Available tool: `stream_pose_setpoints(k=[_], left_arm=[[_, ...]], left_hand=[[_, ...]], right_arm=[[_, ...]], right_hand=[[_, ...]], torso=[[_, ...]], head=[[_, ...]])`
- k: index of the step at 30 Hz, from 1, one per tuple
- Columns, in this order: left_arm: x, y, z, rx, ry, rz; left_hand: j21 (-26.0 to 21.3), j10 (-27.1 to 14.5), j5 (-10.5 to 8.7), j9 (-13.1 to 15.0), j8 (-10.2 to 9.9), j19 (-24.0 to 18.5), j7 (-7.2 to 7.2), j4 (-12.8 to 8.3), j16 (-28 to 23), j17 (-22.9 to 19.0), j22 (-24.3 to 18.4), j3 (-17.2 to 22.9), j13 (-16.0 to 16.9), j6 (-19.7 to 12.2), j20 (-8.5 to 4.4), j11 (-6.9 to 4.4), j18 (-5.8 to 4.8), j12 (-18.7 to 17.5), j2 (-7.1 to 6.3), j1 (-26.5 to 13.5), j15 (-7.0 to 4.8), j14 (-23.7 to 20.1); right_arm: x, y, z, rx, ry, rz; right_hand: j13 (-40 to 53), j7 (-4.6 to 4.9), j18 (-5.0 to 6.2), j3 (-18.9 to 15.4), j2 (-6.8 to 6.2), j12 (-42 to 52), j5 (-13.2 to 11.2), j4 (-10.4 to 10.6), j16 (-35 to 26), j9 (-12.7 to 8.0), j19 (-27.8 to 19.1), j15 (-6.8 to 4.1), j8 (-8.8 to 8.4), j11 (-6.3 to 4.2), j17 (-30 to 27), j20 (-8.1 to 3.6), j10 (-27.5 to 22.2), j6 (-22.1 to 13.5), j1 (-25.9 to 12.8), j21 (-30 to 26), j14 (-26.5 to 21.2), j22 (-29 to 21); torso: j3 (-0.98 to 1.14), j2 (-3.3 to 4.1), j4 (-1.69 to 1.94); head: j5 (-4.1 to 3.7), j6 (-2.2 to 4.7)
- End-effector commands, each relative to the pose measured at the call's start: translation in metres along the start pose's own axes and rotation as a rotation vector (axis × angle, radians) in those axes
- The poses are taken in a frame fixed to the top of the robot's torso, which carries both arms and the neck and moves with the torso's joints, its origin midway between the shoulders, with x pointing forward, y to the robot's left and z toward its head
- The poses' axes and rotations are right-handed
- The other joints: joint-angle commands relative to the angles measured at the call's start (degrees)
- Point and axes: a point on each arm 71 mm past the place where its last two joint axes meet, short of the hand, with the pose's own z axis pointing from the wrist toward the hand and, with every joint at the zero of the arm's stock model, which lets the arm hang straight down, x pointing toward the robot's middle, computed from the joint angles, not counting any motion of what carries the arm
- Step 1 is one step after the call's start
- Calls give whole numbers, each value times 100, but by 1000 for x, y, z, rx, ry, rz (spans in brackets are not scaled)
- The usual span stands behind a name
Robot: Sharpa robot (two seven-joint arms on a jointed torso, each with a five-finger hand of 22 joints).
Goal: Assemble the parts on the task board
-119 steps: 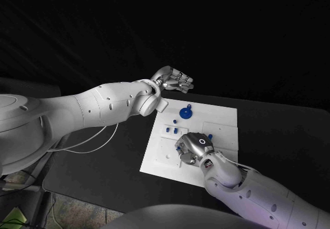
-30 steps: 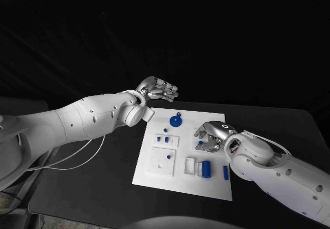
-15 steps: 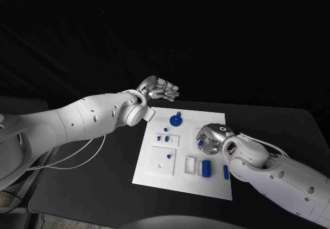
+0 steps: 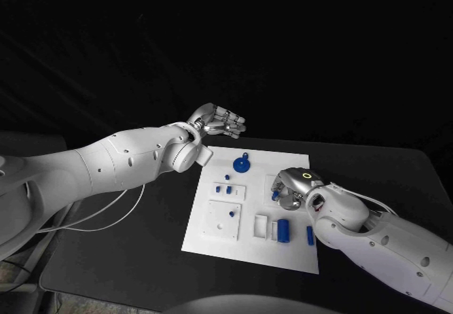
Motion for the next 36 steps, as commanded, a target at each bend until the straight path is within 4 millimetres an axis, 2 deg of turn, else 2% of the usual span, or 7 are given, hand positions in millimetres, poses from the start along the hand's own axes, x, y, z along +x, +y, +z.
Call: stream_pose_setpoints(k=[1, 6, 9, 11, 19, 24, 36], left_arm=[[2, -2, 0, 11, 12, -11], [2, -1, 0, 9, 12, -11], [1, -1, 0, 7, 14, -11], [1, -1, 0, 5, 14, -11], [1, 0, 0, 2, 15, -11], [1, 0, 0, 0, 15, -11], [1, 0, 0, -3, 16, -11]], left_hand=[[11, 11, -5, -3, -15, -13, -4, 1, -6, -1, 5, 29, -6, 39, 6, 1, 48, -24, 26, -41, 8, -26], [11, 11, -5, -3, -15, -13, -4, 1, -6, -1, 5, 29, -6, 39, 6, 1, 48, -24, 26, -41, 8, -26], [11, 11, -5, -3, -15, -13, -4, 1, -6, -1, 5, 29, -6, 39, 6, 1, 48, -24, 26, -41, 8, -26], [11, 11, -5, -3, -15, -13, -4, 1, -6, -1, 5, 29, -6, 39, 6, 1, 48, -24, 26, -41, 8, -26], [4, 0, -11, -2, -14, -19, -6, 9, -7, -2, 15, 30, -6, 44, 10, 4, 52, -25, 29, -38, 12, -37], [-1, -13, -14, -3, -15, -23, -3, 11, -6, -1, 20, 24, -6, 35, 14, 9, 53, -25, 24, -37, 15, -45], [-7, -21, -17, -3, -15, -28, -1, 11, -6, -1, 20, 20, -6, 28, 18, 11, 53, -25, 19, -35, 17, -51]], right_arm=[[-2, 2, 0, -5, -33, -8], [-3, 5, -1, -14, -40, 3], [-4, 5, -1, -13, -48, 15], [-4, 5, -1, -10, -51, 25], [-4, 5, -1, -2, -49, 47], [-2, 5, 0, 12, -30, 52], [2, 5, 1, 30, 2, 52]], right_hand=[[6, -10, -51, -72, 90, -12, -37, -33, 26, 12, 196, -46, 7, -14, 19, -57, 97, 86, 7, 61, 9, 37], [26, -73, -59, -172, 203, 58, -38, -39, 24, 61, 181, -124, 50, -110, 34, -111, 328, 315, 26, 121, -4, 85], [35, -112, -95, -208, 270, 97, 233, -91, 7, 146, 176, -187, 36, -178, 40, -177, 506, 491, 40, 170, -16, 131], [32, -115, -126, -213, 287, 52, 361, -151, -12, 213, 163, -202, 7, -176, 51, -210, 526, 485, -26, 146, -17, 158], [29, -107, -133, -266, 290, 7, 418, -192, -35, 279, 163, -196, 3, -166, 82, -210, 509, 429, -73, 105, -20, 195], [16, -84, -125, -282, 250, -34, 387, -168, -49, 261, 152, -171, -10, -126, 88, -194, 404, 308, -140, 18, -25, 179], [18, -18, -75, -443, 11, -16, 282, 28, -86, 96, 194, -122, 1, -56, 81, -133, 216, -48, -225, -161, -15, 97]], torso=[[-2, 0, -2], [-5, -2, -1], [-5, 0, 0], [-5, 0, 0], [-6, -1, -1], [-8, -3, -2], [-2, -1, -3]], head=[[-1, -5], [-3, -9], [-3, -14], [-3, -14], [-3, -22], [-5, -16], [-6, -23]])
